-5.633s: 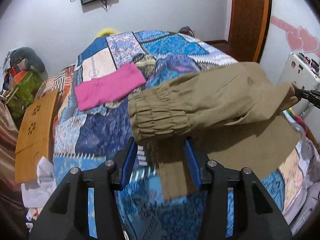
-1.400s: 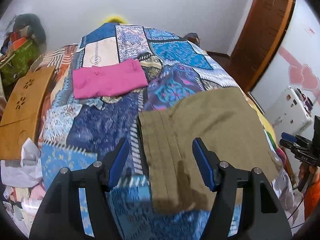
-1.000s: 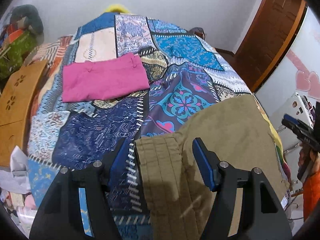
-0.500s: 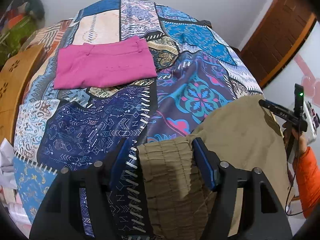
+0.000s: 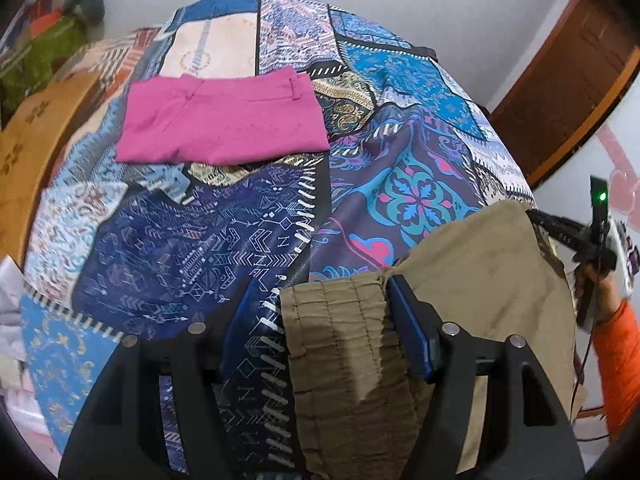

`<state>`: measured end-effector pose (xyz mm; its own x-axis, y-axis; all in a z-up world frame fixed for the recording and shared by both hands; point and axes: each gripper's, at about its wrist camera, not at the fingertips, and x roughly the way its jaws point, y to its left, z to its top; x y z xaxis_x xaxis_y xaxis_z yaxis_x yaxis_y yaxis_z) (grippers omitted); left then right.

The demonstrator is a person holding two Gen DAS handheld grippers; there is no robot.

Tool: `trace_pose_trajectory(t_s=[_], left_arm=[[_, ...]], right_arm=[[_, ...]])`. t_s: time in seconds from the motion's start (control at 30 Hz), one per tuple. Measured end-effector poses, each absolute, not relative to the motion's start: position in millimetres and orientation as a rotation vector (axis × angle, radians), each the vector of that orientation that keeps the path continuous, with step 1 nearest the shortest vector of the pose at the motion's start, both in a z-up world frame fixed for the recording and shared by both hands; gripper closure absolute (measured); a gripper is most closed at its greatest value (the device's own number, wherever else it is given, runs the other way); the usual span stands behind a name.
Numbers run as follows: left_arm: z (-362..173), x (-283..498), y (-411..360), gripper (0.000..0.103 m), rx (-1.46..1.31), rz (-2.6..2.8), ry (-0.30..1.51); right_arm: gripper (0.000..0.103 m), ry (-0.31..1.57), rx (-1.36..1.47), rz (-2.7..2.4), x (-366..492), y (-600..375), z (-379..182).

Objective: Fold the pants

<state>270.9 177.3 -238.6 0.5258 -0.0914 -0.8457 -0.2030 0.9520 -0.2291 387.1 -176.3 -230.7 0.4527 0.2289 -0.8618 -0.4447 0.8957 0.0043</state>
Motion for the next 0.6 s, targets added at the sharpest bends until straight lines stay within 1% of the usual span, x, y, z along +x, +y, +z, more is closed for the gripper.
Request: trace_pose_trajectory(t_s=[0.07,0.13,0.17,0.2,0.33,0.43,0.47,0.5,0.6], left_arm=[[-226.8,265.5,171.7,0.036,-0.264,0.076,1.013],[-214.3,258.2,168.0,0.036,-0.224,0.085,0.986],[-206.5,253.1,166.2,0.036,-0.209,0.088,0.969],[-197.9,246.8,164.9,0.036,-0.203,0.084,0.952],[-168.5,221.4,162.5,0.035,-0.206,0.075,0.897],[-152.7,199.1,159.8,0.03,-0.206,0.074,0.863],[-149.0,190.3,158.0,0.027,-0.202,0.079,0.851],[-147.9,185.4,157.2,0.026,-0.2,0.082,0.847],[-150.6,170.3,153.0,0.025,-0.196,0.081,0.858]], right_arm=[[0.087,1.03,-0.241,0.416,383.9,-177.4,-220.2],[0.077,1.011,-0.232,0.422,373.8,-180.1,-204.4],[0.065,0.994,-0.227,0.427,366.8,-181.1,-195.1],[0.059,0.965,-0.224,0.434,356.5,-182.4,-183.3],[0.056,0.891,-0.232,0.482,319.7,-178.6,-148.1],[0.045,0.85,-0.224,0.52,292.8,-173.3,-126.0],[0.04,0.832,-0.212,0.541,280.1,-170.2,-118.3],[0.036,0.819,-0.204,0.557,272.5,-166.2,-115.5],[0.035,0.807,-0.174,0.622,250.6,-149.0,-112.5]])
